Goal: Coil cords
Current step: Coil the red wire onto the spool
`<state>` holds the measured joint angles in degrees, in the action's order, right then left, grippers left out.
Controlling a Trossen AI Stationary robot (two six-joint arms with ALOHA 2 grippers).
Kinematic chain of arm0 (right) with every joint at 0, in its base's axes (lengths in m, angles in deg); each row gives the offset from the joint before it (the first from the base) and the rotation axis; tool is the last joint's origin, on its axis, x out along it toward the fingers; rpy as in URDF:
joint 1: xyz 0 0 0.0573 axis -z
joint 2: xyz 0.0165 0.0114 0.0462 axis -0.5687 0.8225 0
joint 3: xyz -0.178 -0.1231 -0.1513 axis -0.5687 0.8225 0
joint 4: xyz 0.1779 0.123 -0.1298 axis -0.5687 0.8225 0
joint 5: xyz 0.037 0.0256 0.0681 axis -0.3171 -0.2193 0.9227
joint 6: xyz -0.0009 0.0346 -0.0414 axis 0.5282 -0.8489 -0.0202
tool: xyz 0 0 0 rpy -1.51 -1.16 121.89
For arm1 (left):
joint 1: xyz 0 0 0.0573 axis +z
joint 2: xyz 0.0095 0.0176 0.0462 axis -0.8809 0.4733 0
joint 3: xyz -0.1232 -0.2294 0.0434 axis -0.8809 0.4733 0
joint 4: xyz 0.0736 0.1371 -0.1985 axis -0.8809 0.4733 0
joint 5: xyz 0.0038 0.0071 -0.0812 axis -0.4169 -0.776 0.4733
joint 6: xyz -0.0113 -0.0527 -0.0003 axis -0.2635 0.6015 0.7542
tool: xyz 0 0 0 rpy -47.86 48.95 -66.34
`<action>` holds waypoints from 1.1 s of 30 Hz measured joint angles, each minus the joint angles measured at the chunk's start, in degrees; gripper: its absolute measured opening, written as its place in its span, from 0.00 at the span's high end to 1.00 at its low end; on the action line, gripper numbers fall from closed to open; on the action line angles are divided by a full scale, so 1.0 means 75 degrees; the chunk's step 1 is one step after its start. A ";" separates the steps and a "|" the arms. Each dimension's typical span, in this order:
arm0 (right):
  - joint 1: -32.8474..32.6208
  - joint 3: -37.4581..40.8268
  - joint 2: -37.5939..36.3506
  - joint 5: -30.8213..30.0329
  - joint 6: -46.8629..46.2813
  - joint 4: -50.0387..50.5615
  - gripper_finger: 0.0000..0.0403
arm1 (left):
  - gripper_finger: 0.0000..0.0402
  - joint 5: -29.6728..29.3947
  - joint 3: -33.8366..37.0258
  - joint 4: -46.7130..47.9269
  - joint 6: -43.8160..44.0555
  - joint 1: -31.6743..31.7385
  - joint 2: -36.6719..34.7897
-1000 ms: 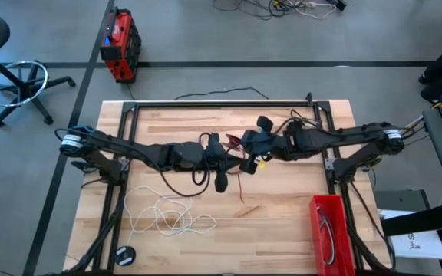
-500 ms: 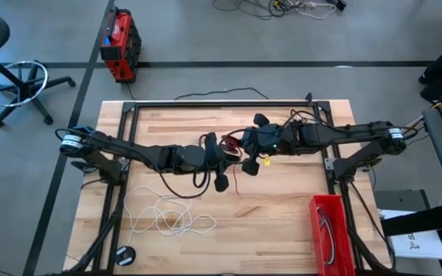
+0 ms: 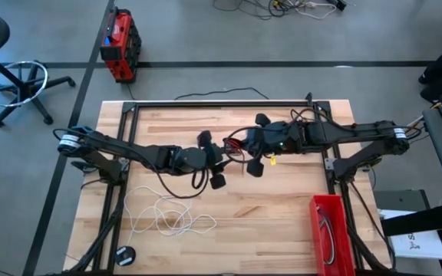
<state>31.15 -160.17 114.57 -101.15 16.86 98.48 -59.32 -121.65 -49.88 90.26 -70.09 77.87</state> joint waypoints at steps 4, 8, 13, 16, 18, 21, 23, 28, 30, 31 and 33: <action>0.0000 0.0000 -0.0086 -0.0001 0.0038 0.0108 1.00 | 0.62 0.0002 0.0000 0.0703 0.0162 -0.0009 -0.0224; 0.0000 0.0000 -0.0171 -0.0005 0.0063 0.0340 1.00 | 0.60 0.0005 0.0000 0.0603 0.0390 -0.0081 -0.0447; -0.0029 0.0012 -0.0171 -0.0026 0.0188 0.0459 1.00 | 0.60 0.0006 -0.0003 -0.0223 0.0276 -0.0291 -0.0552; -0.0035 0.0012 -0.0171 0.0064 0.0295 0.0458 1.00 | 0.62 -0.0105 -0.0003 -0.0217 0.0247 -0.0338 -0.0552; -0.0076 0.0012 -0.0171 0.0144 0.0315 0.0455 1.00 | 0.63 -0.0386 -0.0003 -0.0064 0.0221 -0.0384 -0.0558; -0.0138 0.0012 -0.0171 0.0149 0.0437 0.0460 1.00 | 0.65 -0.0573 0.0000 0.0017 -0.0001 -0.0433 -0.0602; -0.0193 0.0012 -0.0171 0.0149 0.0473 0.0503 1.00 | 0.66 -0.0572 0.0000 -0.0055 -0.0194 -0.0502 -0.0685; -0.0220 0.0012 -0.0171 0.0152 0.0583 0.0561 1.00 | 0.68 -0.0505 0.0000 -0.0337 -0.0496 -0.0668 -0.0865; -0.0219 0.0012 -0.0165 0.0150 0.0637 0.0566 1.00 | 0.69 -0.0179 0.0000 -0.0607 -0.0626 -0.0670 -0.0876; -0.0218 0.0012 -0.0165 0.0149 0.0671 0.0565 1.00 | 0.70 0.0017 0.0000 -0.0755 -0.0667 -0.0670 -0.0876; -0.0217 0.0012 -0.0169 0.0178 0.0717 0.0557 1.00 | 0.71 0.0439 0.0000 -0.0985 -0.0726 -0.0670 -0.0850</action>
<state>29.53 -160.08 113.30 -99.81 22.24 102.66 -56.03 -121.65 -57.27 84.81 -75.12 71.49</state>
